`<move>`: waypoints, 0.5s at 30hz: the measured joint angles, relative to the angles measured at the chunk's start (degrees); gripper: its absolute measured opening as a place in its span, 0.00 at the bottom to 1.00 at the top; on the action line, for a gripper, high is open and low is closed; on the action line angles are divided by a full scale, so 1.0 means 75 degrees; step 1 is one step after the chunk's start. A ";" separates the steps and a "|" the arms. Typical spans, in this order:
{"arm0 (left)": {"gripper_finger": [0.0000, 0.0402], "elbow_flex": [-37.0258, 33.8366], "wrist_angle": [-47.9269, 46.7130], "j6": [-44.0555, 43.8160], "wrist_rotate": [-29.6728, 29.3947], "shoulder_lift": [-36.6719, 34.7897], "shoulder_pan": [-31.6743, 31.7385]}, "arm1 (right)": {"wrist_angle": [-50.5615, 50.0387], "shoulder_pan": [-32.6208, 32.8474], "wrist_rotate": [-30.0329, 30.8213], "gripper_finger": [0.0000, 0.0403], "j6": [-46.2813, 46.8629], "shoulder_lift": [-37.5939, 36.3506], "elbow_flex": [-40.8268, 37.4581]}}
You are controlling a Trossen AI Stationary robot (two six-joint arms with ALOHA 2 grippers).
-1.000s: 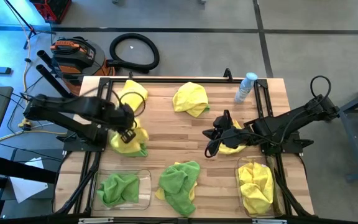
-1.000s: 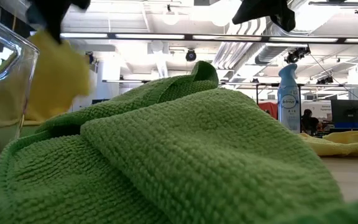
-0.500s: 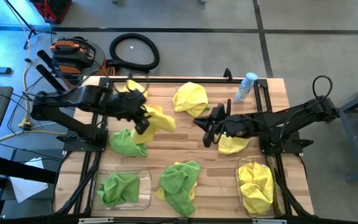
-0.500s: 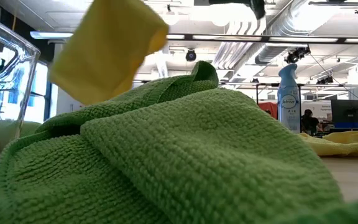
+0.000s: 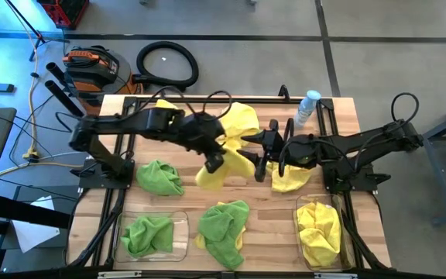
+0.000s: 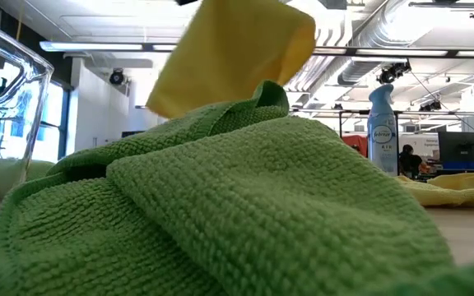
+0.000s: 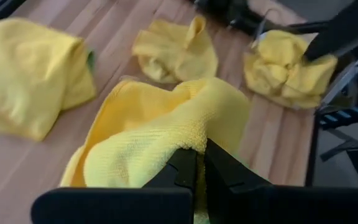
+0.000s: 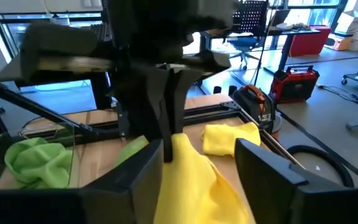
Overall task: Sort microfiber towel by color & place in baskets
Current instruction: Put the middle left yellow microfiber towel into the right transparent bin
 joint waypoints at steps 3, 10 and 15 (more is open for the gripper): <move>0.00 0.0493 0.0065 0.0016 0.0185 0.0318 0.0042 | -0.0172 0.0000 -0.0025 0.56 -0.0002 0.0002 0.0000; 0.00 0.1275 0.0247 0.0207 0.0352 0.0642 0.0044 | -0.0570 0.0000 -0.0029 0.67 -0.0059 0.0000 0.0000; 0.00 0.1389 0.0946 0.0207 0.0355 0.0644 0.0044 | -0.0613 0.0000 -0.0124 0.69 -0.0088 0.0156 0.0000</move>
